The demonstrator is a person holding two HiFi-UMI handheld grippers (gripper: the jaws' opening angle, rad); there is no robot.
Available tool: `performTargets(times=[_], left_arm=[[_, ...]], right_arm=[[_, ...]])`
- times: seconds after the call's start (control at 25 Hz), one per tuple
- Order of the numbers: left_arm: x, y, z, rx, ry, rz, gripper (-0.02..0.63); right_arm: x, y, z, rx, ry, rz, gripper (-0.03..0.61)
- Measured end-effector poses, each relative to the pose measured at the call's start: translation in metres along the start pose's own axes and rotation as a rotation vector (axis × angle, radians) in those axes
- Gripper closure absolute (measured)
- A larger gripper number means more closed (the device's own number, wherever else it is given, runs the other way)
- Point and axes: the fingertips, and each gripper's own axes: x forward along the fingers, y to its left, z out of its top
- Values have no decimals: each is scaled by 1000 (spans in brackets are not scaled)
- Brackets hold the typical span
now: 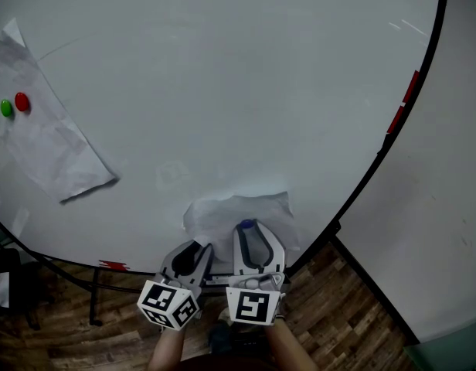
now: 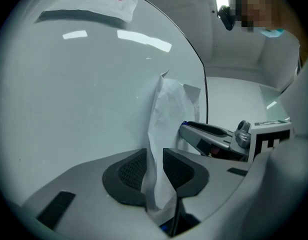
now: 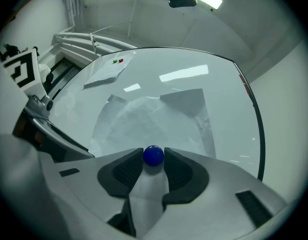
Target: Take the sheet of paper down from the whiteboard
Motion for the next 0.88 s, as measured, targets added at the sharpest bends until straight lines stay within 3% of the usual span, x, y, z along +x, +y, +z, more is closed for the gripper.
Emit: performTargets(times=[0.2,0.44,0.88], left_arm=[[4,-1,3,-16,-13,-10,506],[4,2,10,-17,-33,0,586],[-2,-2,15,-111,-49,-59,589]], right_arm=[[0,0,1,-5,0,6,455],[0,0,1,-8,16,15,451],[1,-2,1,30,32,29,440]])
